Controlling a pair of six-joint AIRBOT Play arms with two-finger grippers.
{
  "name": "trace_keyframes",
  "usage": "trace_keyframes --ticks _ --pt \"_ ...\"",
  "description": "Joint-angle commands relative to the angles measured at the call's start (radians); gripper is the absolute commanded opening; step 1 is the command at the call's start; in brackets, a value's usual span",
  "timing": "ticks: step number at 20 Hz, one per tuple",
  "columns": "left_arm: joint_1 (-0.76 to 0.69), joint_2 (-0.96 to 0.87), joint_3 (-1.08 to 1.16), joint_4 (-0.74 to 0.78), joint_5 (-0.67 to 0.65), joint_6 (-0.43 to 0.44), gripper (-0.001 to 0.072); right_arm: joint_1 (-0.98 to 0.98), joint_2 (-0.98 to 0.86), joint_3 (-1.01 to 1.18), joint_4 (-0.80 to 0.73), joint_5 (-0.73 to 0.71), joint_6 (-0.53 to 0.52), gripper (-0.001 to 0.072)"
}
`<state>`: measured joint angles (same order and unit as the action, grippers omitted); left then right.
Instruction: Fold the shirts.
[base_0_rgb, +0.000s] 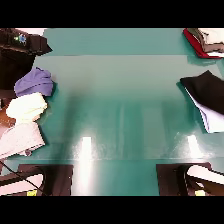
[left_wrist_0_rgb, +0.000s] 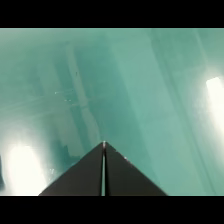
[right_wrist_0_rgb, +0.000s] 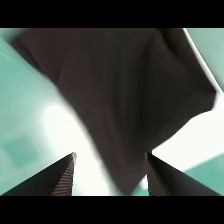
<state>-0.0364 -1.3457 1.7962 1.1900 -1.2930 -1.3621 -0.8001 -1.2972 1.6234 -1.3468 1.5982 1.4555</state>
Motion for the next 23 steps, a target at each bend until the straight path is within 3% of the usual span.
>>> trace_keyframes --ticks 1,5,7,9,11,12,13,14,23 --pt "0.001 -0.001 0.0 0.0 -0.008 0.009 0.0034 0.0 0.04 -0.105 -0.175 0.036 0.015 0.0503" --pt "0.001 0.0 0.0 0.0 0.005 0.008 0.0034 0.006 0.082 -0.12 -0.136 -0.005 0.057 0.0503" --pt "0.001 0.0 0.0 -0.001 -0.01 0.008 0.0034 0.03 0.114 -0.12 -0.032 -0.044 0.063 0.0502" --pt "0.001 0.0 0.0 -0.001 0.005 0.008 0.0034 0.061 0.153 -0.12 0.092 -0.076 0.063 0.0428" --pt "0.001 0.0 0.0 -0.001 0.023 0.008 0.0034 0.108 0.189 -0.12 0.19 -0.107 0.063 0.0425" --pt "0.001 0.0 0.0 -0.001 0.032 0.008 0.0034 0.136 0.204 -0.12 0.222 -0.119 0.062 0.0298" --pt "0.001 0.0 0.0 -0.001 0.035 0.008 0.0034 0.169 0.219 -0.12 0.243 -0.128 0.062 0.0054" --pt "0.001 0.0 0.0 -0.001 0.037 0.008 0.0034 0.2 0.23 -0.12 0.254 -0.135 0.062 0.0014" --pt "0.001 0.0 0.0 -0.001 0.037 0.008 0.0033 0.399 0.251 -0.119 0.254 -0.137 0.062 0.0014"
